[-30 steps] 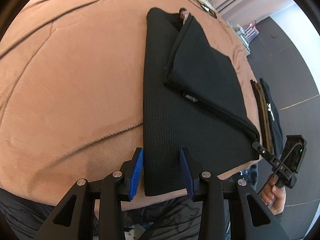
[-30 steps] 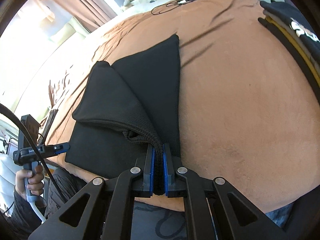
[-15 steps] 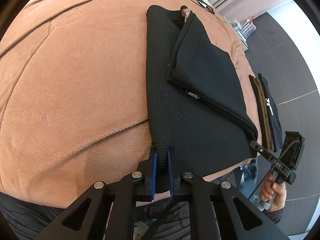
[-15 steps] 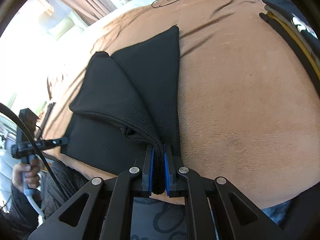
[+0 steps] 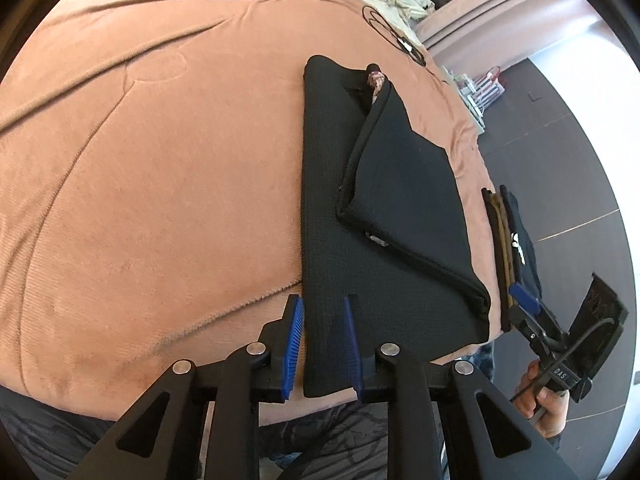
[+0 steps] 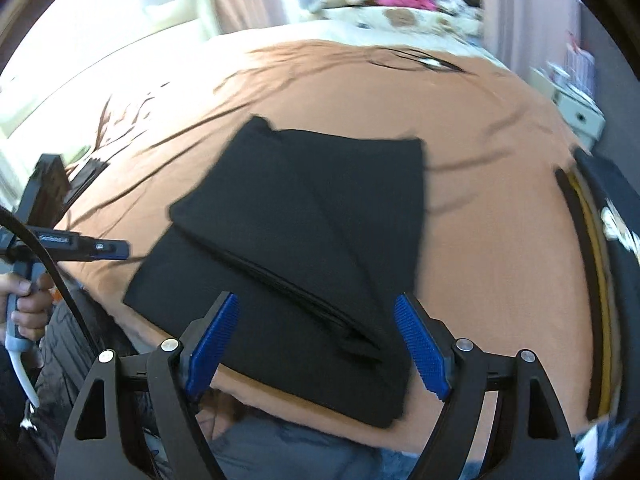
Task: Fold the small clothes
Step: 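Open both grippers and withdraw from the folded shirt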
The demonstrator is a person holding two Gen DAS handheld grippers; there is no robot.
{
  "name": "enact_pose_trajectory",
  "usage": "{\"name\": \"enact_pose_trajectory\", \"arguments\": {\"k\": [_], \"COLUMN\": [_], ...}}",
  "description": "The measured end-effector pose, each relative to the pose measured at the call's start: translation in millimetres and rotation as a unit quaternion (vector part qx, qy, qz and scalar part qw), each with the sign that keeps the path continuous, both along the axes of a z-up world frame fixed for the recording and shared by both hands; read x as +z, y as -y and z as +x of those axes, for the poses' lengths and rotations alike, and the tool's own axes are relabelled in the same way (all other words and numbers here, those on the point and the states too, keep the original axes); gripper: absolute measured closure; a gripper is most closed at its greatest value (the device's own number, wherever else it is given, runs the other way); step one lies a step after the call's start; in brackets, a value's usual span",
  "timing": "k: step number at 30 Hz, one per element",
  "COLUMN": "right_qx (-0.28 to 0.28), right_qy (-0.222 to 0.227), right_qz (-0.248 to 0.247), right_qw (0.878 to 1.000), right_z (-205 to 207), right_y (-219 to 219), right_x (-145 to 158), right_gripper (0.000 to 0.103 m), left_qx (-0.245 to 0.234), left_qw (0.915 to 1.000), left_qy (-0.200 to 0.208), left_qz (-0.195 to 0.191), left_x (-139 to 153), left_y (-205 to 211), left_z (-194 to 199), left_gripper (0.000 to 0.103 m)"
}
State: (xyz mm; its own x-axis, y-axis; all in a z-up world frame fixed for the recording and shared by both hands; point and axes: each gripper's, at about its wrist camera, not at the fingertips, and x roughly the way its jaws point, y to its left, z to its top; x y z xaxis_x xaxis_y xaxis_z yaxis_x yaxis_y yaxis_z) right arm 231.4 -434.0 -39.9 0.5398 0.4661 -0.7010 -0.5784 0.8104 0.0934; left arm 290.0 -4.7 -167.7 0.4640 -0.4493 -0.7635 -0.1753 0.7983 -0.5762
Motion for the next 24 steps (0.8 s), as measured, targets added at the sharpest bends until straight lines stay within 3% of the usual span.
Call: {"name": "enact_pose_trajectory", "arguments": {"k": [6, 16, 24], "right_qx": [0.054, 0.118, 0.156], "right_qy": [0.0, -0.01, -0.009], "right_qz": [-0.021, -0.078, -0.112], "right_qw": [0.998, 0.99, 0.981], "right_z": [6, 25, 46], "right_y": [-46, -102, -148], "right_x": [-4, -16, -29], "right_gripper": [0.031, 0.057, 0.059], "left_qx": [0.008, 0.021, 0.044], "left_qw": [0.9998, 0.9991, 0.9982], "left_qy": [-0.007, -0.003, 0.0], "left_qz": [-0.014, -0.037, -0.041], "left_x": [-13, -15, -14], "left_y": [-9, -33, -64], "left_z": [3, 1, -2], "left_gripper": [0.082, 0.082, 0.082]}}
